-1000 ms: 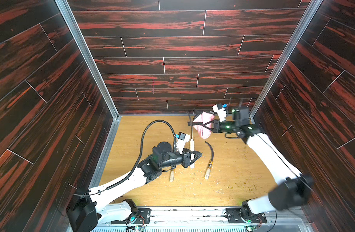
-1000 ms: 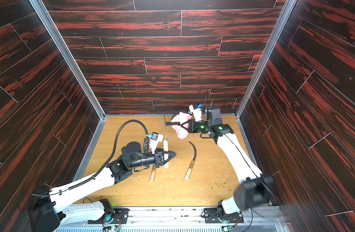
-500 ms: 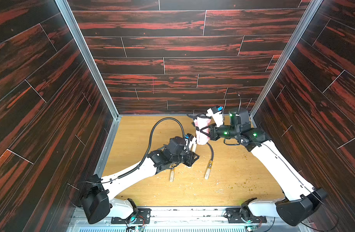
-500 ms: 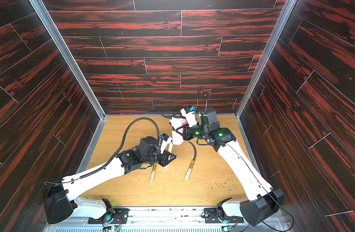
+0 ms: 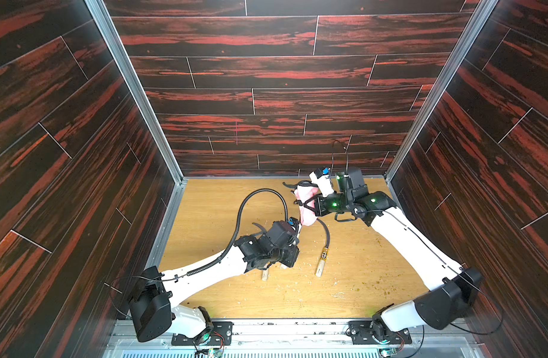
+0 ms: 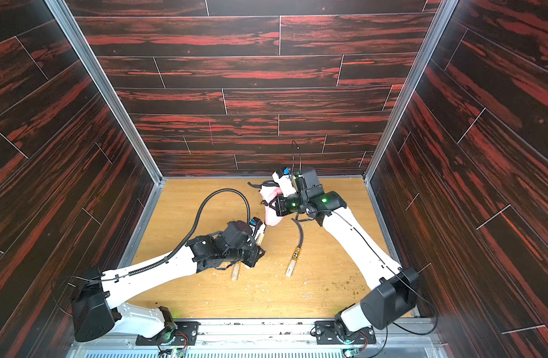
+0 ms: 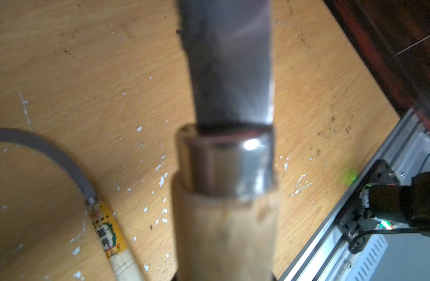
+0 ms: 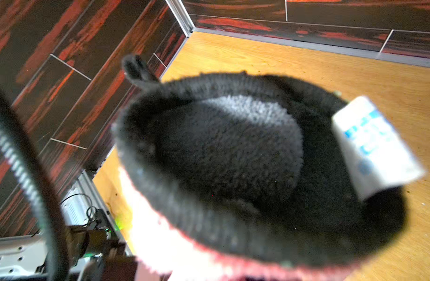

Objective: Wipe small sickles with rags
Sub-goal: Wipe the small sickle.

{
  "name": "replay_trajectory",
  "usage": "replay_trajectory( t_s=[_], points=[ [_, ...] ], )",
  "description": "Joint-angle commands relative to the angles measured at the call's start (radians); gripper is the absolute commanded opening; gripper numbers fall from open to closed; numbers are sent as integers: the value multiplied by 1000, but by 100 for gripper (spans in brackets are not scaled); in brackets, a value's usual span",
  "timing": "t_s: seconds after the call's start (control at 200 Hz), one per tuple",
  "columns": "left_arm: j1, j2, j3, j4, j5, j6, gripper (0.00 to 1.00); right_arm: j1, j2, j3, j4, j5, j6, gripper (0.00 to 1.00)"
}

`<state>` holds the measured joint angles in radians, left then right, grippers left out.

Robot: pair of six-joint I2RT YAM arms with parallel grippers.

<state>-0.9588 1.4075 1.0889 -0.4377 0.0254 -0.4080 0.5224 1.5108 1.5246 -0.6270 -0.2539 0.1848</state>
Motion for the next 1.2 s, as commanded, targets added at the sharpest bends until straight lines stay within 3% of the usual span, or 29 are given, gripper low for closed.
replay_trajectory(
  t_s=[0.0,0.301,0.782,1.057,1.192],
  points=[
    [-88,-11,70,69,0,141,0,7,79,39,16,21,-11,0],
    [-167,-1,94,36,-95,187,0,-18,200,124,13,-17,-15,0],
    [-187,-19,61,50,-90,179,0,-132,420,308,75,-85,36,0],
    [-184,-12,-9,85,-170,108,0,-170,285,289,62,18,13,0],
    [-164,-30,-55,140,-143,65,0,-182,173,218,68,87,19,0]
  ],
)
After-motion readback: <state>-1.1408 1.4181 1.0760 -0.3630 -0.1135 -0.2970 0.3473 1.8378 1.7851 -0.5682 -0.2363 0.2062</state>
